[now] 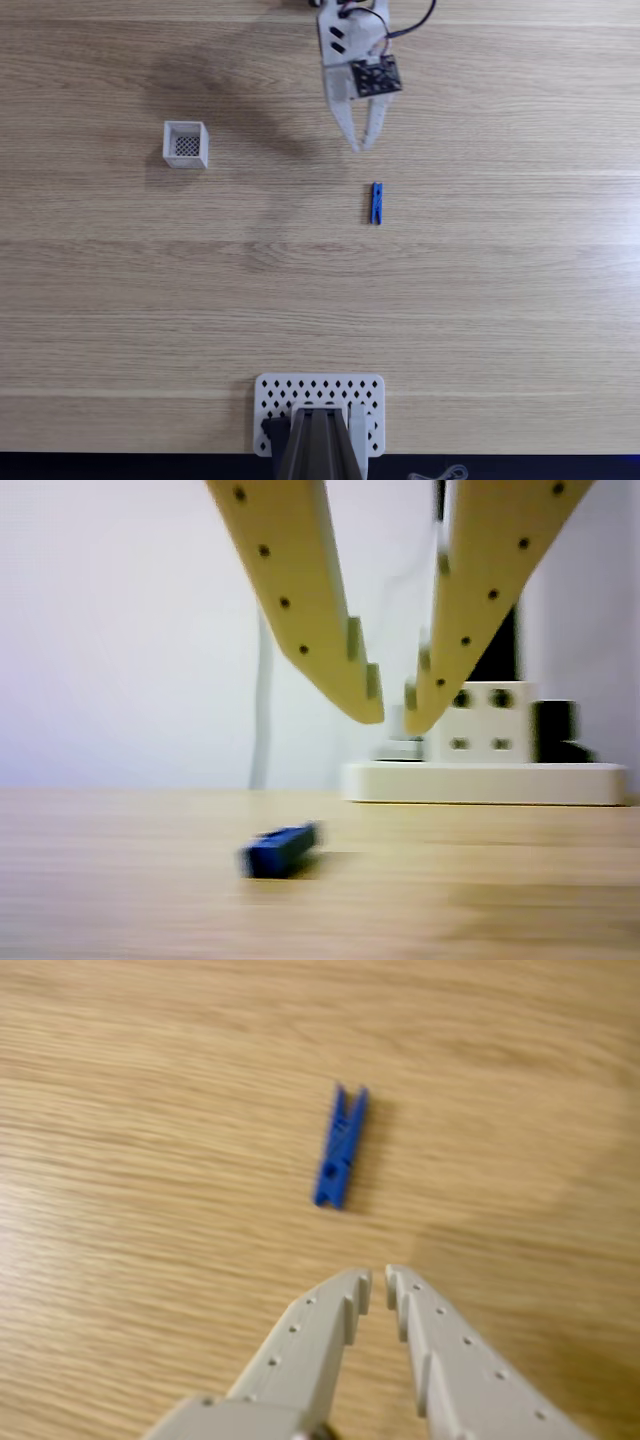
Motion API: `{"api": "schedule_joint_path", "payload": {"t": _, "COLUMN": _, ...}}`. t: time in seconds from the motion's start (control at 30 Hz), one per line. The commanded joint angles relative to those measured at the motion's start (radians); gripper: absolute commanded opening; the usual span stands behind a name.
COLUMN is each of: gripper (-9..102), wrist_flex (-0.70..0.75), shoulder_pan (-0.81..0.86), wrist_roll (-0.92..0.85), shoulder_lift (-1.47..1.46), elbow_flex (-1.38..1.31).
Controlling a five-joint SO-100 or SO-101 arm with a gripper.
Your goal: Grasp a peg and put it in the crate.
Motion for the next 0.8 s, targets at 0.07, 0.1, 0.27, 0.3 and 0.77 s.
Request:
{"api": "schedule_joint_path", "payload": {"t": 0.07, "gripper": 0, "wrist_flex": -0.081, "shoulder_pan": -0.002, "wrist_roll": 0.038, "shoulder_lift": -0.107, "elbow_flex": -0.189}}
{"api": "schedule_joint_path", "payload": {"t": 0.1, "gripper": 0, "wrist_flex": -0.084, "shoulder_pan": 0.002, "wrist_roll": 0.044, "shoulder_lift": -0.133, "elbow_flex": -0.212}}
{"api": "schedule_joint_path", "payload": {"t": 0.27, "gripper": 6, "wrist_flex": -0.094, "shoulder_pan": 0.0, "wrist_roll": 0.054, "shoulder_lift": -0.244, "elbow_flex": -0.296}}
{"api": "schedule_joint_path", "payload": {"t": 0.3, "gripper": 8, "wrist_flex": -0.094, "shoulder_pan": 0.002, "wrist_roll": 0.055, "shoulder_lift": -0.256, "elbow_flex": -0.302}}
{"api": "schedule_joint_path", "payload": {"t": 0.77, "gripper": 19, "wrist_flex": -0.097, "shoulder_pan": -0.009, "wrist_roll": 0.173, "shoulder_lift": -0.305, "elbow_flex": -0.356}}
